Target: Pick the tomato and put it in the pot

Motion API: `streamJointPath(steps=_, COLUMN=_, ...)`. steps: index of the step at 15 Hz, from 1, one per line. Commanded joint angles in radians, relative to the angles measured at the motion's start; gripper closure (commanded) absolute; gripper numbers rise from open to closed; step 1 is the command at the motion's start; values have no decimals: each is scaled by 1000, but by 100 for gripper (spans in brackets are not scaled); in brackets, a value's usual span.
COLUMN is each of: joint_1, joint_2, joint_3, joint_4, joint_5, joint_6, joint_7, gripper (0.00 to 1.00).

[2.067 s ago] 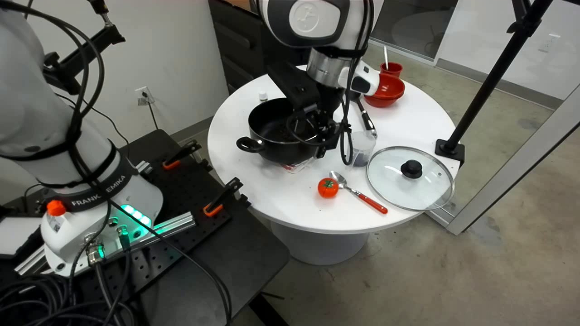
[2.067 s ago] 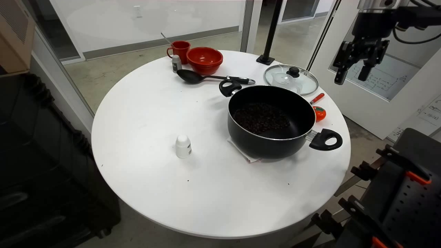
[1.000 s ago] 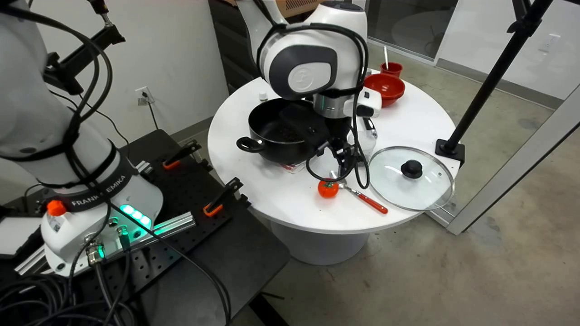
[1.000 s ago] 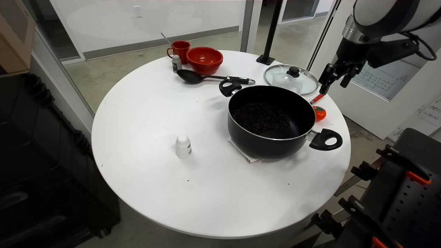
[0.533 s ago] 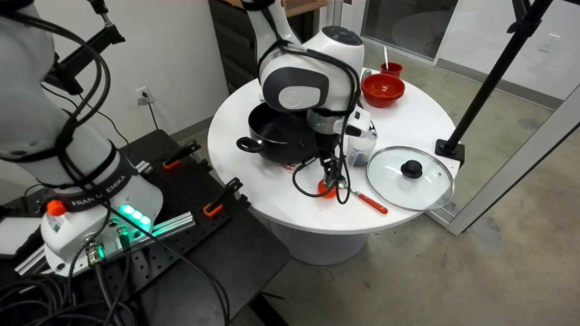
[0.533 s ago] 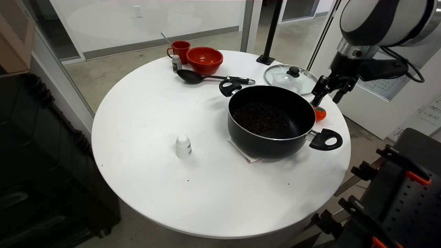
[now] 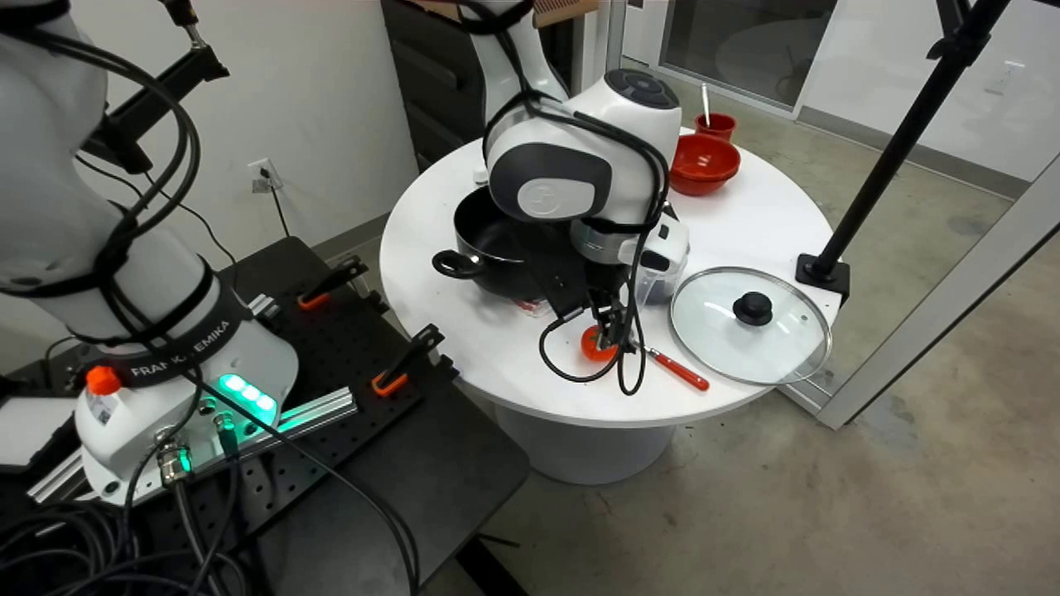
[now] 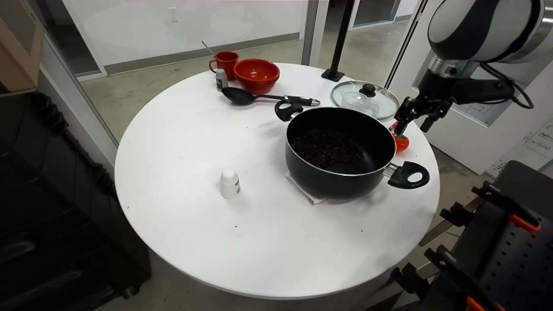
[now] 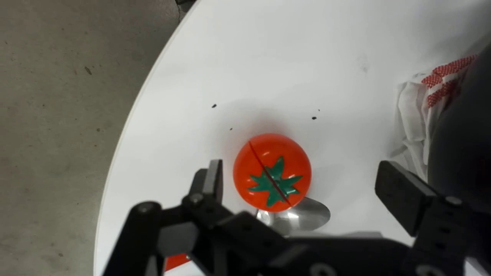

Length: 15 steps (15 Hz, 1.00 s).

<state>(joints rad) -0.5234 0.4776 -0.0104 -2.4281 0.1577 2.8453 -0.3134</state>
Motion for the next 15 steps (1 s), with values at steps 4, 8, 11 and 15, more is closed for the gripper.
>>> streamJointPath(steps=4, joint_1=1, joint_2=59, joint_3=16, joint_4=43, joint_5=18, joint_6=50, joint_7=-4, gripper=0)
streamJointPath(steps=8, joint_1=23, joint_2=73, joint_3=-6, joint_4=64, joint_5=-10, joint_6=84, joint_7=16, gripper=0)
streamJointPath(steps=11, joint_1=50, joint_2=92, joint_3=-31, joint_4=77, joint_5=-35, joint_6=88, joint_7=31, gripper=0)
streamJointPath(steps=15, joint_1=94, joint_2=127, joint_3=-65, joint_4=83, joint_5=-62, joint_6=104, joint_7=46, gripper=0)
